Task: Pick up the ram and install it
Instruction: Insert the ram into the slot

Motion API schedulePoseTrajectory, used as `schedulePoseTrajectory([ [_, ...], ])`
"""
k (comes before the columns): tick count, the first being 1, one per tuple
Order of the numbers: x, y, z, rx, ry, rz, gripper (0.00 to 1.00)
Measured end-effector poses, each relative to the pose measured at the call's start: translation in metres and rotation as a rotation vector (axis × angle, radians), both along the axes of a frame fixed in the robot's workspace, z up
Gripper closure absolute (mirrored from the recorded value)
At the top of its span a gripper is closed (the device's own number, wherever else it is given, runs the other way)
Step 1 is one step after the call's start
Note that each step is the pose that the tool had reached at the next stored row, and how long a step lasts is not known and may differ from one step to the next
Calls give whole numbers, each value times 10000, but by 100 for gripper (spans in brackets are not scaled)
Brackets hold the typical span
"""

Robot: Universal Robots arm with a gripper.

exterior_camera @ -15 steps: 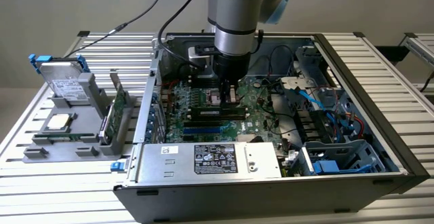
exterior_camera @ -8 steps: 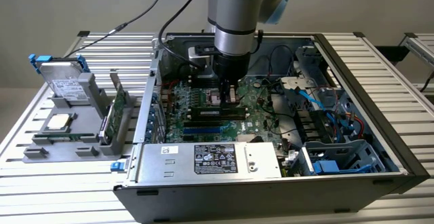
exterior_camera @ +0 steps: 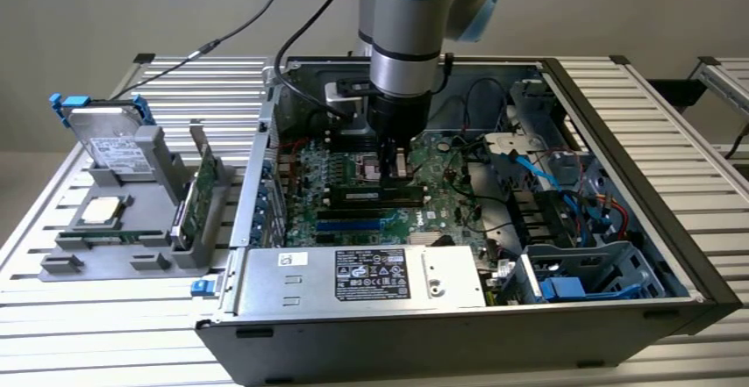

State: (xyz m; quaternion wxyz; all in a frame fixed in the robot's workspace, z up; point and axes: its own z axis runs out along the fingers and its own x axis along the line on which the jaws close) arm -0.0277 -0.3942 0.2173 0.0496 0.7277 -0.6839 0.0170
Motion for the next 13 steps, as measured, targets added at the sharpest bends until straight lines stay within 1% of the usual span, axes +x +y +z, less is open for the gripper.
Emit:
schedulePoseTrajectory([
  [3,0,1,-2,4,-1,0,86],
  [4,0,1,-2,4,-1,0,85],
  [6,0,1,-2,3,-1,0,73],
  [7,0,1,-1,3,-1,0,73],
  [8,-1,0,6,2,-1,-1,67],
  [9,-1,0,20,2,-1,-1,61],
  [11,-3,2,78,3,-1,-1,61],
  [12,-4,2,119,2,0,-1,55],
  [13,-5,3,164,3,-1,0,55],
])
